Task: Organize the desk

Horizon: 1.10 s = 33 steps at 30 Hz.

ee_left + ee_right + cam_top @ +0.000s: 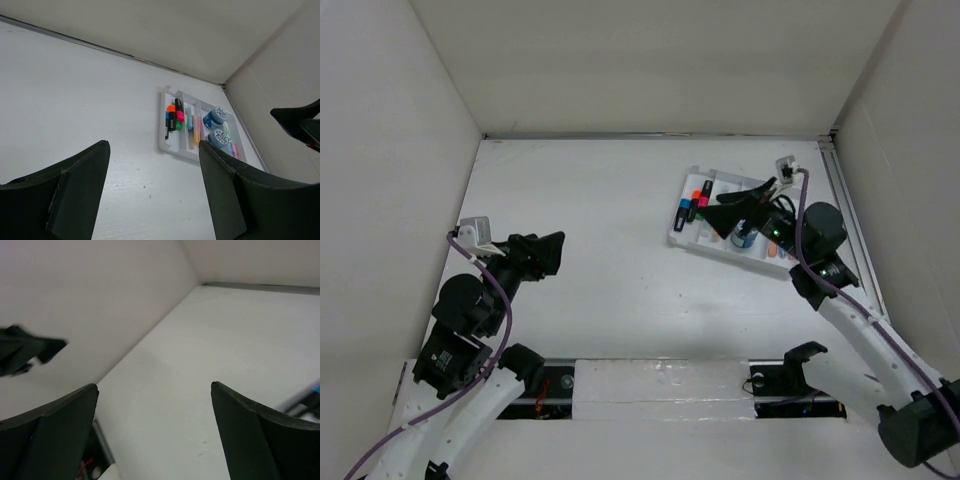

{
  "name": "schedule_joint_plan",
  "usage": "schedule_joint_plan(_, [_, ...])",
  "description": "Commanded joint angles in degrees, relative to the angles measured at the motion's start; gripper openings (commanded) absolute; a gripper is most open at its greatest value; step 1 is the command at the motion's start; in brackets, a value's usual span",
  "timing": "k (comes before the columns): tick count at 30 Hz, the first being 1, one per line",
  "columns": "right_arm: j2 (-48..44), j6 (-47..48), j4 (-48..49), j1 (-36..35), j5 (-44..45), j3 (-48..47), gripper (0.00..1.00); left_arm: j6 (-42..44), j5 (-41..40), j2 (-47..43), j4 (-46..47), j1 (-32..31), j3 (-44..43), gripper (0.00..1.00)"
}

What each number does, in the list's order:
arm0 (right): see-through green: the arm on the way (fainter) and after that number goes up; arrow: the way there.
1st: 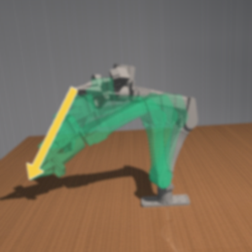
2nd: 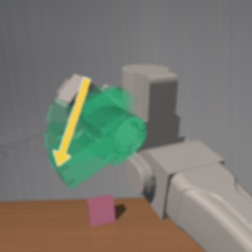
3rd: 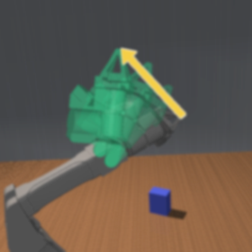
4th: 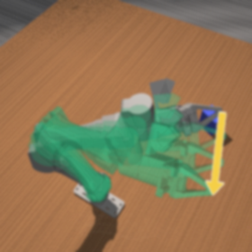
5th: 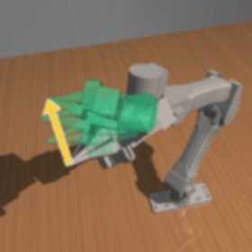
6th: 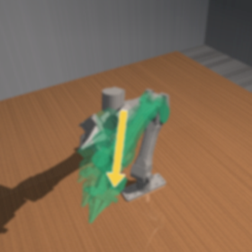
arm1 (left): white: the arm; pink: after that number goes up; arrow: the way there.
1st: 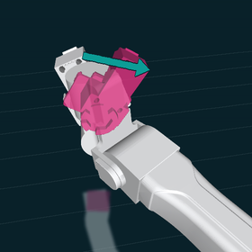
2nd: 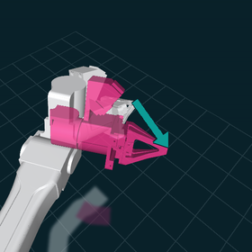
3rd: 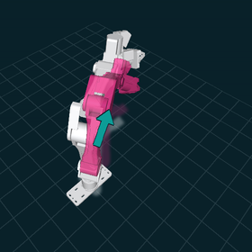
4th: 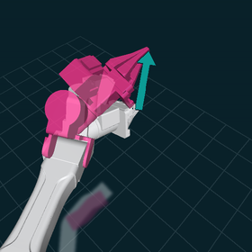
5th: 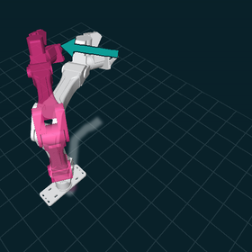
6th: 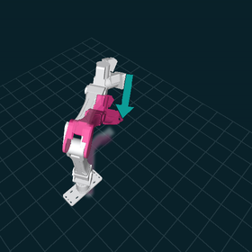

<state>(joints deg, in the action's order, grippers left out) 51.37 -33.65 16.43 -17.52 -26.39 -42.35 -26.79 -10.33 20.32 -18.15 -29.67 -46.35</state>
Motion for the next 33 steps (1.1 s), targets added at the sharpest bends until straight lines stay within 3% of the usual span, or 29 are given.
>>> schedule_joint_plan(1, [-1.5, 6.2, -1.7, -10.9, -1.7, -5.1, 1.00, 1.1, 1.5, 0.7, 3.1, -0.1, 0.1, 0.68])
schedule_joint_plan(7, [0.0, 16.6, -8.1, -31.6, -8.3, -11.4, 1.00, 1.3, 1.9, 0.8, 3.1, -0.1, 0.1, 0.69])
schedule_joint_plan(10, [-0.1, 21.3, -13.9, -38.6, -1.2, -14.5, 1.00, 1.4, 2.1, 0.7, 3.2, -0.1, 0.2, 0.69])
schedule_joint_plan(12, [-1.6, 23.3, -16.2, -44.9, 10.9, -15.5, 1.00, 1.5, 2.1, 0.8, 3.1, -0.1, 0.1, 0.69])
schedule_joint_plan(21, [-12.1, 22.8, -16.2, -46.0, 22.9, -11.7, 1.00, 1.6, 1.8, 1.2, 3.3, -0.1, -0.1, 0.69])
schedule_joint_plan(23, [-15.1, 21.0, -18.4, -46.0, 35.3, -10.2, 1.00, 1.7, 1.8, 1.2, 3.3, -0.1, -0.2, 0.69])
schedule_joint_plan(24, [-18.1, 19.3, -19.2, -46.0, 48.9, -9.6, 1.00, 1.7, 1.8, 1.4, 3.2, -0.1, -0.2, 0.69])
schedule_joint_plan(26, [-20.9, 12.8, -20.7, -46.0, 66.1, -7.8, 1.00, 1.7, 1.8, 1.4, 3.3, -0.1, -0.2, 0.69])
schedule_joint_plan(27, [-22.7, 9.2, -24.8, -46.0, 82.9, -7.5, 1.00, 1.7, 1.9, 1.5, 3.3, -0.1, -0.2, 0.69])
schedule_joint_plan(28, [-23.5, 6.0, -27.8, -46.0, 89.3, -7.5, 1.00, 1.7, 2.0, 1.6, 3.4, -0.1, -0.2, 0.69])
schedule_joint_plan(30, [-25.8, -1.0, -33.8, -46.0, 93.4, -8.1, 1.00, 1.7, 2.1, 1.7, 3.4, -0.1, -0.2, 0.69])
schedule_joint_plan(33, [-32.1, 2.3, -27.7, -46.0, 92.7, -4.4, 1.00, 1.7, 2.5, 2.2, 3.5, -0.1, -0.2, 0.69])
